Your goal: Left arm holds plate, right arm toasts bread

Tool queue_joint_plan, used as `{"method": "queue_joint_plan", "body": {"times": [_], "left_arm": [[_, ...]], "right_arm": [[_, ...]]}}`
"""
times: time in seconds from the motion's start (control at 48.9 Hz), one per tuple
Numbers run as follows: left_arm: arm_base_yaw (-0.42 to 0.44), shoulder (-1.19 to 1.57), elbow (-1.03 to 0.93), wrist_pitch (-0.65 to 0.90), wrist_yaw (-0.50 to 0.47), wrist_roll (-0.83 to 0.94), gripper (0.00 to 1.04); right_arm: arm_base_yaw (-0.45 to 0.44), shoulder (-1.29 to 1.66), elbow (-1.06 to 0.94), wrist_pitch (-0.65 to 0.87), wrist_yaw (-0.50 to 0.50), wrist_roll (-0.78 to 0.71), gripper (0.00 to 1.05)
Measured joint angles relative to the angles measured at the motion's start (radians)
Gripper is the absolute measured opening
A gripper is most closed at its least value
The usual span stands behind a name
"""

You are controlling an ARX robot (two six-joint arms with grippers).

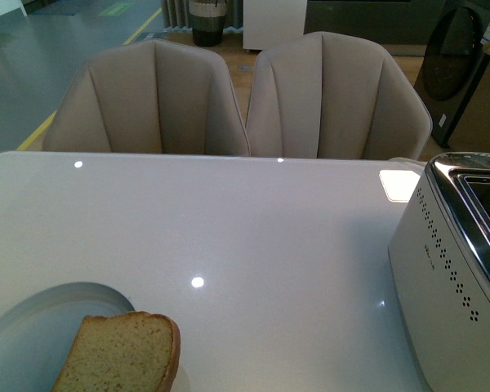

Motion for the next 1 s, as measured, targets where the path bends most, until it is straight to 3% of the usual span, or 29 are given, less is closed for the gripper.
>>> {"method": "queue_joint_plan", "body": {"times": [0.798, 0.859, 0.921, 1.003], "left_arm": [[0.000, 0.000, 0.000, 0.000, 0.000, 0.000, 0.98], [0.015, 0.118, 0.093, -0.231, 0.078, -0.072, 0.98], [0.018, 0.274, 0.171, -0.444, 0.097, -0.134, 0.98], [0.018, 0.315, 0.174, -0.494, 0.104, -0.162, 0.98]], "right_arm": [[0.000, 0.000, 0.000, 0.000, 0.000, 0.000, 0.96], [0.000, 0.000, 0.000, 0.000, 0.000, 0.000, 0.96], [0.000, 0.000, 0.000, 0.000, -0.002, 0.000, 0.96], [0.000, 0.000, 0.000, 0.000, -0.001, 0.000, 0.96]]}}
